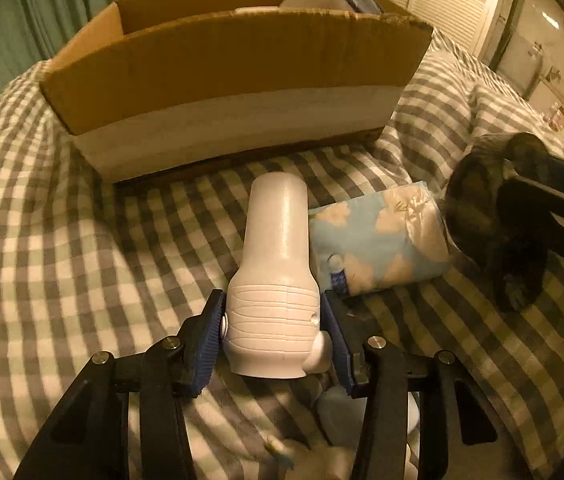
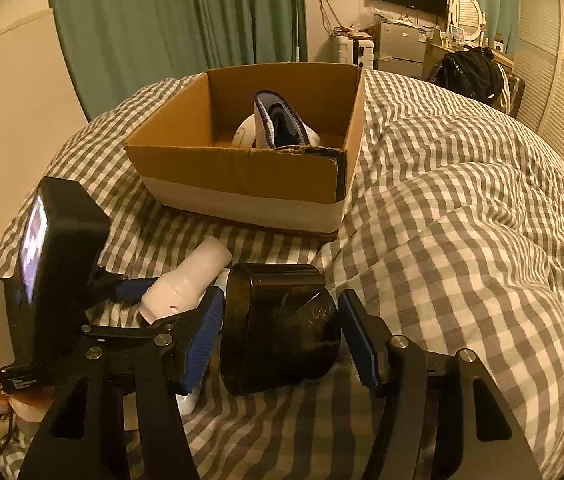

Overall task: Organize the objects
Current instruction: 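Grasp the white hair dryer with the left tool while the right tool grasps the black cup, then lower the hair dryer and black cup into the box with both tools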

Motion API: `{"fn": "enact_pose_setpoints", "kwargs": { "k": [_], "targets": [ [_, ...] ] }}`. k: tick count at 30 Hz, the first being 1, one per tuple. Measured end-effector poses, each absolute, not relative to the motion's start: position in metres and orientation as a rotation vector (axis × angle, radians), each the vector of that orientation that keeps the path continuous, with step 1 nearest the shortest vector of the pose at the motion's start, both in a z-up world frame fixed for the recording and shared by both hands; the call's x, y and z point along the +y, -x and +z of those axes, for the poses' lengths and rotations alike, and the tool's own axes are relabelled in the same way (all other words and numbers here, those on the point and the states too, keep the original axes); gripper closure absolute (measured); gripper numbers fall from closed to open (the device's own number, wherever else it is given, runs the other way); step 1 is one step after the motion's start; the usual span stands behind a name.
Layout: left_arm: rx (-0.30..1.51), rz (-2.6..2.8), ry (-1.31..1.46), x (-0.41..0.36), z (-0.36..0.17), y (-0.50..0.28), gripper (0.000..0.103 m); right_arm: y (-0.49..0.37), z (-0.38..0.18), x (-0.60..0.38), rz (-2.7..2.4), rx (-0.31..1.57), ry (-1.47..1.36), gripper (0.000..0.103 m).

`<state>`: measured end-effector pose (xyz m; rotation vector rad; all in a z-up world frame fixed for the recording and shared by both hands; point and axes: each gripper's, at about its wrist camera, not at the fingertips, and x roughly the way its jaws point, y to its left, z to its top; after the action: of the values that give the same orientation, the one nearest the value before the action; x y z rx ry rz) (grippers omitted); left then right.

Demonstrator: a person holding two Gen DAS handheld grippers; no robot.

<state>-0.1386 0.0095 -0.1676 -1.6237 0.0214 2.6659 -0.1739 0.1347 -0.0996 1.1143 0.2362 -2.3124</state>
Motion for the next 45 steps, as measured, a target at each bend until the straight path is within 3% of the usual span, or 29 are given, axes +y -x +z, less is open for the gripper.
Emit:
{"fn": "enact_pose_setpoints", "kwargs": {
  "k": [12, 24, 37, 45],
  "targets": [
    [-0.024, 2.810, 1.489, -0.005, -0.106, 0.087, 0.054, 0.145, -0.061, 0.150, -2.422, 0.136, -1.003, 0.044],
    [-0.013, 2.968, 1.243, -0.021, -0.026, 0.066, 0.054, 0.102, 0.002, 0.131, -2.437, 0.273, -0.840, 0.044],
    [0.036, 3.014, 1.077, -0.033, 0.034, 0.139, 0.054, 0.152, 0.071, 0.134, -2.458, 0.265, -0.696, 0.044],
    [0.054, 3.009, 1.078, -0.037, 0.024, 0.203, 0.054, 0.216, 0.075, 0.118, -2.452, 0.222, -0.683, 0.044]
  ]
}}
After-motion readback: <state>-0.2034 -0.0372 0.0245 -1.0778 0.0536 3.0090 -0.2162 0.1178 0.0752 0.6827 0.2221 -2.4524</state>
